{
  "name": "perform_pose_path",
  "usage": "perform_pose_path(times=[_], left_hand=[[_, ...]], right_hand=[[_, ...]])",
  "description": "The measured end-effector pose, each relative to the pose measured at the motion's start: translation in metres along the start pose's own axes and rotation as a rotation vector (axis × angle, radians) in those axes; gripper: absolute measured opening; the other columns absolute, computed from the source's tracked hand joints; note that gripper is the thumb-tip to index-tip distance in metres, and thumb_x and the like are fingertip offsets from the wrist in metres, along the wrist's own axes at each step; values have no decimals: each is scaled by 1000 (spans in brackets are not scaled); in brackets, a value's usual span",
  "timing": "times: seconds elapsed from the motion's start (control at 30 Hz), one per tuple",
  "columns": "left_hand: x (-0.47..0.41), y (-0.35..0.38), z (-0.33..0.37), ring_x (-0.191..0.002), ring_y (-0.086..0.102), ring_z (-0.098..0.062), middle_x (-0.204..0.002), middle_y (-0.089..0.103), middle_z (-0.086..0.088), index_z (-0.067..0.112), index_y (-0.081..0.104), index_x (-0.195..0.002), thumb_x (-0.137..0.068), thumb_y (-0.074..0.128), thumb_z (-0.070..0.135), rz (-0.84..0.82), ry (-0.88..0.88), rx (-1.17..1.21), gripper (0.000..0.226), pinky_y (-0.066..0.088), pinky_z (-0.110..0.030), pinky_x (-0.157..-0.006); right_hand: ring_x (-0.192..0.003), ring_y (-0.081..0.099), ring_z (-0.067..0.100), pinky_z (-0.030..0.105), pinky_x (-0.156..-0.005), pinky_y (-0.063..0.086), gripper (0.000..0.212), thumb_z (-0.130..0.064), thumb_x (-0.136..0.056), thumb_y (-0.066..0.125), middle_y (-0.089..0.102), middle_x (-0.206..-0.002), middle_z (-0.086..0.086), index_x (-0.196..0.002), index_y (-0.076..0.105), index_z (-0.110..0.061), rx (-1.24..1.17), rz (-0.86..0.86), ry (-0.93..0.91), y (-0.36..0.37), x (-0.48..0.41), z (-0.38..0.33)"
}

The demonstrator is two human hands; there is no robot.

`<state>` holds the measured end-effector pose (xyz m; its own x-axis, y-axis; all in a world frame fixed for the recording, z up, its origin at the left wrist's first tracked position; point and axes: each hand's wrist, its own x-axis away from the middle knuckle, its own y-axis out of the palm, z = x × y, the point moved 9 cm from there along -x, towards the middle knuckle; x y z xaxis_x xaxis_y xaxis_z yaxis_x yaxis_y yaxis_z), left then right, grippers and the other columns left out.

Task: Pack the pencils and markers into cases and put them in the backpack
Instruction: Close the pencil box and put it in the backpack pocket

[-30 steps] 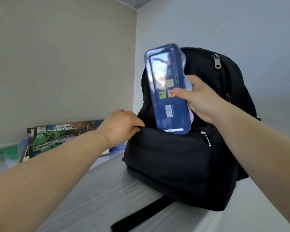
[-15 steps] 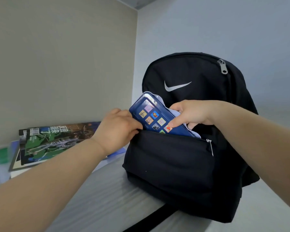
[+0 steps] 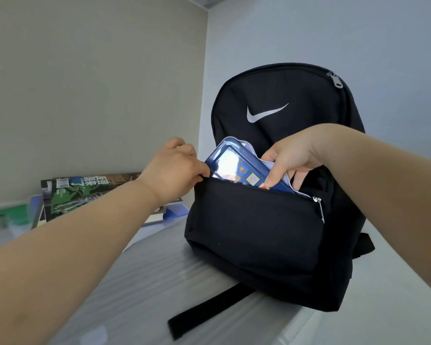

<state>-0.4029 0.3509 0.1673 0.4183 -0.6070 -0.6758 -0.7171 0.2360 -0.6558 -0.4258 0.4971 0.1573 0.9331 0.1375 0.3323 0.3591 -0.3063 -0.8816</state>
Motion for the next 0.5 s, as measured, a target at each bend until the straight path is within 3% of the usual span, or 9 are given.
perform_pose_path(times=[0.1,0.13,0.2,0.27,0.33,0.4,0.43,0.5], left_hand=[[-7,-5,1,-54,58,-36,-49,55,-7,19,71,-59,-57,62,11,21,19,-50,11,53,-35,-67],[-8,-7,1,-54,58,-36,-49,54,-7,19,71,-58,-57,62,10,32,25,-64,12,52,-32,-69],[-11,-11,3,-54,57,-34,-48,53,-7,19,71,-58,-57,62,8,65,50,-77,14,40,-28,-75],[-11,-15,5,-53,58,-31,-47,52,-7,19,71,-59,-59,60,6,97,90,-88,16,29,-30,-78],[-14,-18,7,-53,58,-29,-47,53,-7,18,71,-60,-62,58,7,120,110,-68,17,28,-29,-77],[-17,-19,9,-56,60,-31,-48,56,-7,17,72,-62,-61,61,7,121,112,-37,15,29,-30,-77],[-18,-18,7,-57,61,-32,-49,58,-8,16,72,-64,-61,62,7,101,96,-17,14,31,-31,-78],[-17,-11,-4,-69,61,-38,-61,64,-15,12,74,-72,-69,65,8,30,-24,60,10,38,-32,-80]], right_hand=[[-63,65,17,33,-75,54,21,2,-85,56,66,-74,5,-80,59,-18,27,-3,29,-1,0,1],[-58,65,15,33,-73,54,21,3,-85,56,67,-69,4,-79,59,-18,37,-9,44,-1,0,2],[-56,66,14,32,-70,54,21,2,-85,56,68,-64,3,-77,58,-18,73,-15,76,-1,1,3],[-66,63,18,32,-68,54,19,1,-86,56,66,-75,8,-81,58,-16,145,-42,110,2,0,3],[-80,63,26,31,-69,56,15,-1,-85,57,67,-96,16,-97,60,-10,255,-63,154,10,-3,-3],[-100,62,32,35,-80,53,37,-6,-83,60,62,-118,22,-119,54,-3,400,-73,169,17,-11,-11],[-107,61,32,36,-82,52,42,-10,-83,60,61,-120,21,-124,51,-4,430,-45,144,19,-13,-17],[-101,63,29,36,-84,52,44,-13,-84,59,65,-109,14,-127,49,-11,316,13,43,19,-16,-22]])
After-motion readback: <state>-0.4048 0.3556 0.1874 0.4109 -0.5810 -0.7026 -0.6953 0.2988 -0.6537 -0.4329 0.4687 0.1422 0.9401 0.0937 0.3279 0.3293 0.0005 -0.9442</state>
